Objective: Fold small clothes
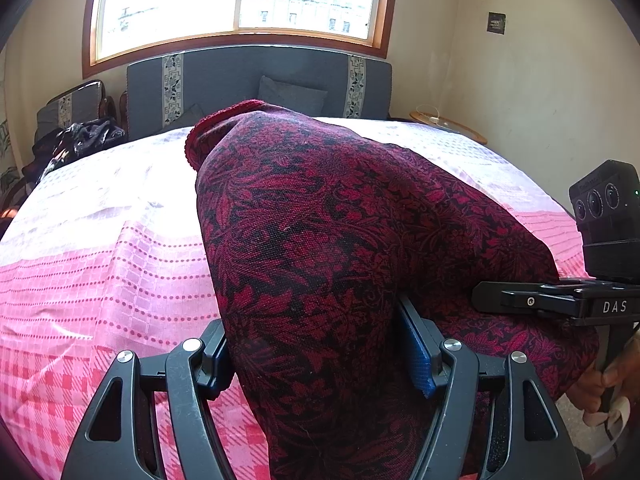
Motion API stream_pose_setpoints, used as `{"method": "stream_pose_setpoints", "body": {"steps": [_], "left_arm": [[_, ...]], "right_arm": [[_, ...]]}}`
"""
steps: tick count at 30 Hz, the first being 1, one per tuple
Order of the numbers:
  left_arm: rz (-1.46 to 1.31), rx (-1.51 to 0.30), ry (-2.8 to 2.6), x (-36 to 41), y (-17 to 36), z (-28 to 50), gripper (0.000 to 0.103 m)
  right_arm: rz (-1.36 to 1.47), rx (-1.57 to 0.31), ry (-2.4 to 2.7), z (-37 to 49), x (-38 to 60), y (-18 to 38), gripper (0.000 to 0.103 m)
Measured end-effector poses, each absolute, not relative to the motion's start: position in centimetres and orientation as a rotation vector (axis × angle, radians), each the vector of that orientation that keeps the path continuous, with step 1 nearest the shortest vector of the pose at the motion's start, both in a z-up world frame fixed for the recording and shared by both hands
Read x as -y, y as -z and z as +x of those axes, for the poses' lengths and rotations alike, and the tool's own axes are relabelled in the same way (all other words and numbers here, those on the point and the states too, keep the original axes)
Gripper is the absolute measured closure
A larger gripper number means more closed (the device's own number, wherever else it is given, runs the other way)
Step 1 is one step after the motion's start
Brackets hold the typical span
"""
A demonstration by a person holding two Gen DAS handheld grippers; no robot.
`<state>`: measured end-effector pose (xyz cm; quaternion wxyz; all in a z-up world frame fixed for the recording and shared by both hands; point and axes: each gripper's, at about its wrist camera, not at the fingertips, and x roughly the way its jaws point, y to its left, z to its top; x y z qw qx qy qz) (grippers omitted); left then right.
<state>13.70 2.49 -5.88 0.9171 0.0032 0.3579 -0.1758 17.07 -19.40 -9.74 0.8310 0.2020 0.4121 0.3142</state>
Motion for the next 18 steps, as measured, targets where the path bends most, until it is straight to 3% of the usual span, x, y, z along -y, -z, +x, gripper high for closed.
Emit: {"method": "stream_pose_setpoints", "body": {"steps": [4, 13, 16, 18], "left_arm": [[0.016, -0.724, 0.323, -2.6, 6.0, 13.1, 0.023], [0.127, -0.557, 0.125, -2.3, 3.8, 9.7, 0.008], [0.094, -0.495, 0.117, -2.6, 2.6, 8.2, 0.003], [0.089, -0.458, 0.088, -2.7, 1.8, 7.5, 0.002]], "right_arm": [[0.414, -0.873, -0.663, 16.9, 19.4, 9.9, 0.071], [0.335, -0.761, -0.522, 13.9, 20.5, 7.6, 0.055], [0.272, -0.692, -0.421, 11.4, 20.5, 6.1, 0.041], [0.239, -0.625, -0.368, 9.5, 20.6, 4.9, 0.026]]}}
